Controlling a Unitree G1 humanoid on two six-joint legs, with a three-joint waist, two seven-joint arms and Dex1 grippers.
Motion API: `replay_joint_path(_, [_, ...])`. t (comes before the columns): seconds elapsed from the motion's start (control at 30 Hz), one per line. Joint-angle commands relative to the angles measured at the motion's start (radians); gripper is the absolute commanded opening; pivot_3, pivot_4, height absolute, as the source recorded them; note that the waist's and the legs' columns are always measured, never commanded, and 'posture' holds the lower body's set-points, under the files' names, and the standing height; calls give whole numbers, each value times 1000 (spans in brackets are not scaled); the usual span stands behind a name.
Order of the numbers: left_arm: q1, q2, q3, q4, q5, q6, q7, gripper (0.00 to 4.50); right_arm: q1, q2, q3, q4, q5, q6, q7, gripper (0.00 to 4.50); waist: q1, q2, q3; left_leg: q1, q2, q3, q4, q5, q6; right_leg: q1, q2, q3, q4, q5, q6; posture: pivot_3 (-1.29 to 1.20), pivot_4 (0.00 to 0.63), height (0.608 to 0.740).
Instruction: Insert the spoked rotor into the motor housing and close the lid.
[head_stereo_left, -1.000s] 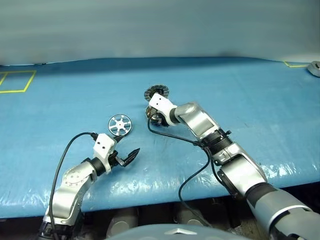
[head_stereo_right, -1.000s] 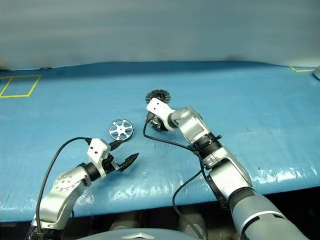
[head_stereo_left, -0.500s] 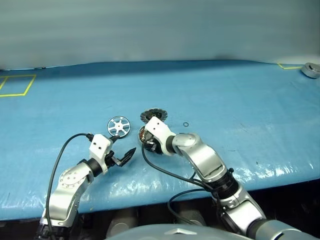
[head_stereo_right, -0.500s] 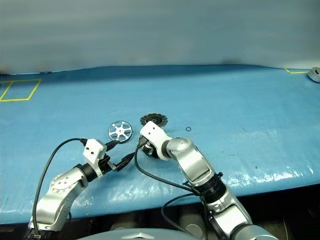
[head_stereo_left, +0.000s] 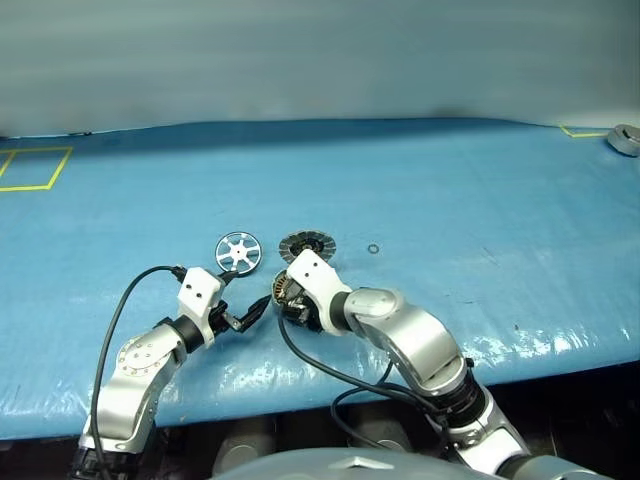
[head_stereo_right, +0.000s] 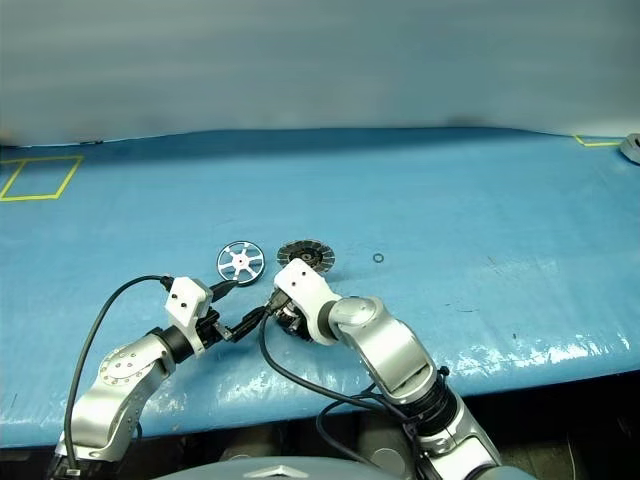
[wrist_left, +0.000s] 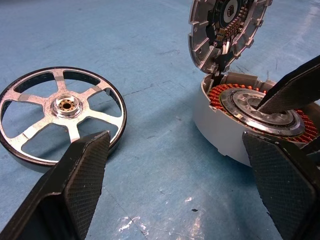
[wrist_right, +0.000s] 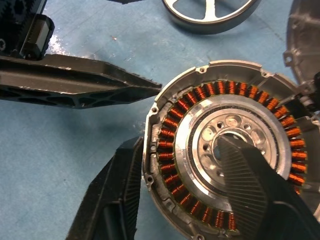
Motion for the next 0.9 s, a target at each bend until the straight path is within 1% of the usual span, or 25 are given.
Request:
replay_joint_path(0.03, [-8, 7, 13, -20, -2, -1, -2, 4500, -5, 42, -24, -70, 25, 59, -51, 3455, 0, 1, 1, -1, 0, 0, 0, 0, 0, -1, 0, 0, 0, 0, 0, 0, 150, 740])
replay_joint_path(0.07, [-7, 6, 13, -19, 0, -2, 0, 4500, -14, 50, -36, -99, 33, 82, -61, 3748, 0, 0, 1, -1, 0, 0, 0, 0, 0, -2, 0, 0, 0, 0, 0, 0, 150, 740])
replay_joint_path(0.17, [-7, 4, 8, -12, 5, -4, 1, 4500, -41, 58, -65, -188, 56, 153, -84, 3748, 1, 0, 4, -5, 0, 0, 0, 0, 0, -6, 0, 1, 0, 1, 1, 0, 150, 740])
replay_joint_path(0.3, [-7, 3, 4, -13, 4, -2, 0, 4500, -66, 70, -138, -313, 99, 255, -95, 3748, 1, 0, 5, -6, 0, 0, 0, 0, 0, -7, 0, 0, 0, 1, 1, 0, 150, 740])
replay_joint_path(0.37, [-7, 5, 5, -18, 3, -2, -1, 4500, -46, 31, -191, -375, 127, 267, -83, 3748, 1, 1, 5, -6, 0, 0, 0, 0, 0, -7, 0, 0, 0, 1, 0, 0, 150, 740])
replay_joint_path(0.4, [-8, 5, 6, -21, 0, -3, -3, 4500, -29, -12, -226, -411, 136, 268, -70, 3748, 3, 1, 6, -6, 0, 0, -1, 0, 0, -7, 0, 0, 0, 1, 0, 0, 150, 740])
replay_joint_path(0.47, [-10, 1, 12, -26, -13, -11, -11, 4500, 31, -46, -336, -454, 168, 242, -27, 3748, 10, 0, 6, -7, -1, 0, 0, 0, 0, -7, -1, 0, -1, 0, 1, 0, 150, 740])
replay_joint_path(0.53, [-13, -2, 14, -26, -13, -24, -12, 4500, 107, -131, -366, -457, 159, 66, -18, 3748, 14, 0, 7, -7, -1, 0, 0, 0, 1, -7, -1, 0, -1, 0, 2, 0, 150, 740])
replay_joint_path(0.63, [-16, -10, 4, -18, -9, -80, -37, 4500, 246, -204, -413, -378, 119, -180, -45, 3748, 13, 0, 8, -7, -1, 2, 0, -1, 1, -5, -1, 0, -1, 0, 2, 0, 150, 740])
replay_joint_path(0.67, [-15, -15, -1, -14, -8, -103, -46, 4500, 281, -199, -428, -335, 104, -238, -73, 3748, 12, 0, 8, -9, 0, 2, 0, 0, 1, -4, -1, 1, 0, 0, 2, 0, 150, 740])
replay_joint_path(0.7, [-14, -23, -8, -9, -8, -132, -56, 4500, 301, -162, -451, -267, 80, -314, -132, 3748, 9, 0, 8, -9, 0, 3, 0, 0, 1, -4, 0, 1, 0, 0, 2, 0, 150, 740])
replay_joint_path(0.77, [-12, -33, -14, 0, -8, -165, -69, 4500, 319, -102, -483, -179, 59, -413, -205, 3748, 6, 0, 8, -9, 1, 4, 0, 0, 0, -5, 0, 2, 1, 0, 2, 0, 150, 740])
replay_joint_path(0.83, [-6, -36, -26, 4, -10, -171, -85, 4500, 312, -60, -496, -80, 31, -508, -265, 3748, 7, 0, 8, -9, 1, 5, 0, 1, 0, -6, 0, 3, 1, 0, 2, 0, 150, 740])
replay_joint_path(0.9, [9, -45, -46, 16, -6, -201, -104, 4500, 262, -7, -506, 87, -2, -633, -338, 3748, 5, 0, 9, -9, 0, 5, 1, 1, 0, -5, 0, 3, 1, 0, 2, 0, 150, 740])
